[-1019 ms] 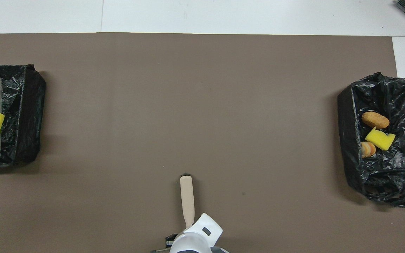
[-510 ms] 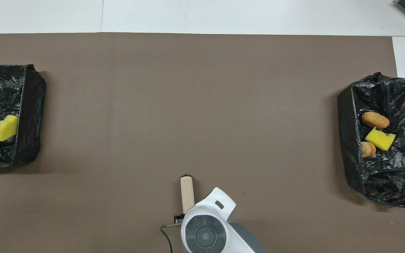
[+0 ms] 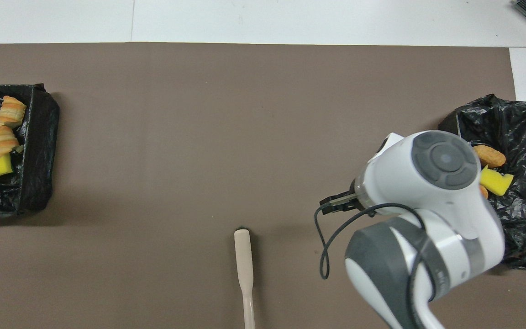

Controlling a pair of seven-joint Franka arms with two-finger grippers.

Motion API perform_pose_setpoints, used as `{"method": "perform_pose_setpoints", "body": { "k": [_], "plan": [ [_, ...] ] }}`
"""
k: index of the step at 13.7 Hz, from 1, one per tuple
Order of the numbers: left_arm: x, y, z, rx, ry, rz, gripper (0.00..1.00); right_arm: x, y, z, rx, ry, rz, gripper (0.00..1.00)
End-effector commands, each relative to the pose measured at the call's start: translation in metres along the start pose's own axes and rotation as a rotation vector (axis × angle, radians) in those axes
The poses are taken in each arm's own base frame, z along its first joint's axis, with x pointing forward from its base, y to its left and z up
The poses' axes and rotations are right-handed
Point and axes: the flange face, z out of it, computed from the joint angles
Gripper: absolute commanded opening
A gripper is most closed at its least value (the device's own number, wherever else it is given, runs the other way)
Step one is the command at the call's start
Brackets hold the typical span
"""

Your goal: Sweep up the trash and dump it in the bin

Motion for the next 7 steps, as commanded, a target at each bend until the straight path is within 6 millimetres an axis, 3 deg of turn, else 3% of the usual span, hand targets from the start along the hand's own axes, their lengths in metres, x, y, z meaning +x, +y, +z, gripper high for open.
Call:
{"method": "perform_pose_setpoints", "body": {
  "k": [1,3,4,7],
  "plan": [
    [-0.018,0.014,-0.037,-0.021,-0.047,-0.027,0.0,0.009,0.055,-0.011,-0.008,0.005,-0.005,1.0],
    [0.012,0.02,-0.072,-0.04,-0.026,0.015,0.0,0.011,0.103,-0.025,0.0,0.034,0.077,1.0],
    [0.048,0.022,-0.092,-0.039,-0.003,0.035,0.0,0.014,0.127,-0.025,0.003,0.036,0.118,1.0],
    [0.126,0.043,-0.129,-0.044,0.13,-0.001,0.0,0.013,0.167,-0.042,-0.016,0.07,0.151,1.0]
  ]
}}
